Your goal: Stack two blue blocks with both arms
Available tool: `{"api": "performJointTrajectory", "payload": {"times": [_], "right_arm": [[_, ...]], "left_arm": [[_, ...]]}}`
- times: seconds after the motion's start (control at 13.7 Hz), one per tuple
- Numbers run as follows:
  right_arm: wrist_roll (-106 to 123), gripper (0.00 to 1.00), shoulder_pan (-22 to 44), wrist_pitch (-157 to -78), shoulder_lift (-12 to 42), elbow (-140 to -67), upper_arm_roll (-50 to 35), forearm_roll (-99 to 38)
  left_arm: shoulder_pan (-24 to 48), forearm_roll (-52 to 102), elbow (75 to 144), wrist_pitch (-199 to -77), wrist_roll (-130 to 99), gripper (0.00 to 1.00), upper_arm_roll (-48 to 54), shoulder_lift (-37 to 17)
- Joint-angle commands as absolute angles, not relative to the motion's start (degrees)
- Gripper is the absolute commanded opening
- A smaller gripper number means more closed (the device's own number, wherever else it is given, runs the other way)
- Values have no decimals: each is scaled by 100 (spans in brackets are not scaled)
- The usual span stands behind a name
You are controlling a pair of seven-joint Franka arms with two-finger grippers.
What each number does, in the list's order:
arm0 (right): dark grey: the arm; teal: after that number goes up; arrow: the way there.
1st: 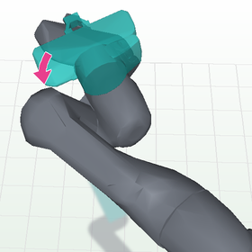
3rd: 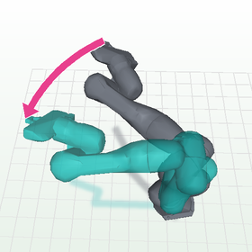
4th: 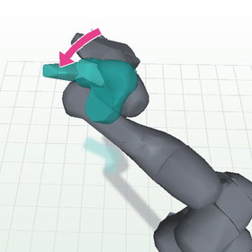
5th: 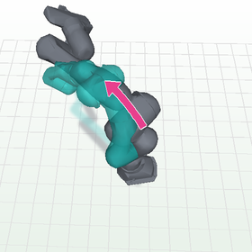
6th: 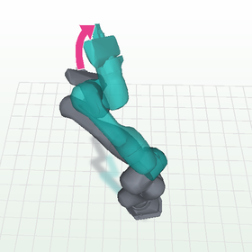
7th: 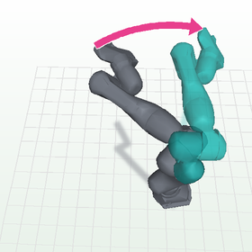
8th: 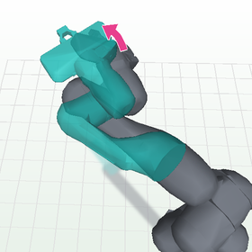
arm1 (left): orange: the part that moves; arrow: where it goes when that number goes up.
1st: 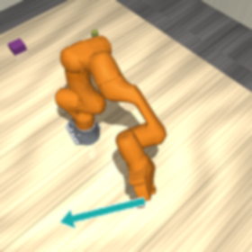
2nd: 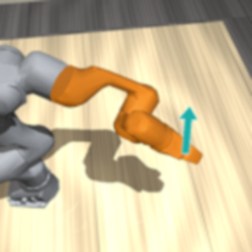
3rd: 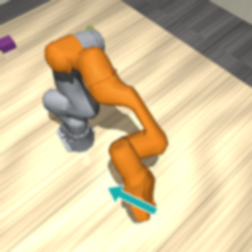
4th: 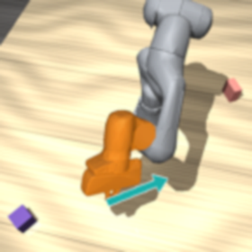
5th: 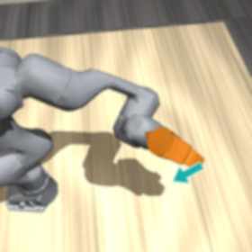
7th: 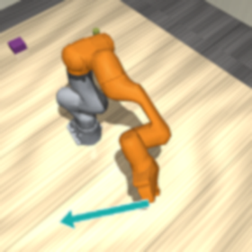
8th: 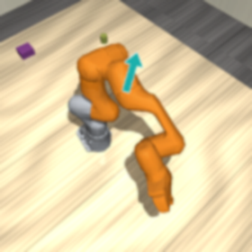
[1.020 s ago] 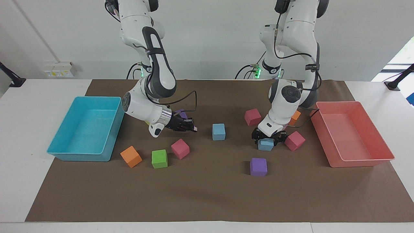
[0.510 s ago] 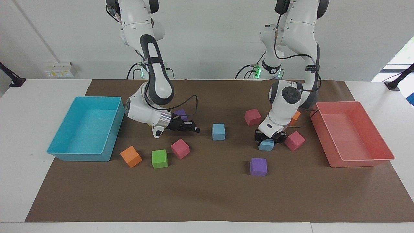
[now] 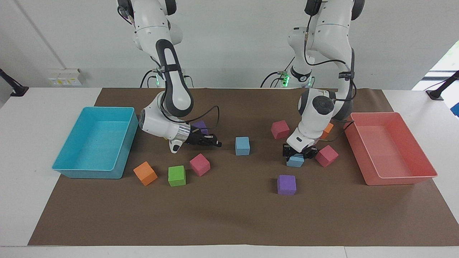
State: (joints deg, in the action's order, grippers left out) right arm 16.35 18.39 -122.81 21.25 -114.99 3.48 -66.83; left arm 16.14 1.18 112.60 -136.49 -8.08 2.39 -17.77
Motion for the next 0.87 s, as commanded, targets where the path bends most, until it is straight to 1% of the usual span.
{"api": "performJointTrajectory", "payload": {"times": [0.0,0.15,0.36,0.66,0.8], "right_arm": [[1863,0,1837,-12428,2118,-11672,299,-6969],[1846,0,1890,-12489,2127,-11663,299,-7154],[1837,0,2004,-12577,2136,-11663,299,-7242],[1854,0,2039,-12586,2180,-11663,299,-7251],[1898,0,1978,-12525,2180,-11663,299,-7251]], "left_arm": [[1766,53,11137,-13080,-984,0,185,-1398],[2064,35,10812,-12649,-1517,0,176,-1389],[2460,-377,10320,-12323,-2528,0,202,-1476],[3004,-316,9415,-11848,-3276,0,211,-1923],[3102,-273,9281,-11839,-3384,0,220,-2012]]}}
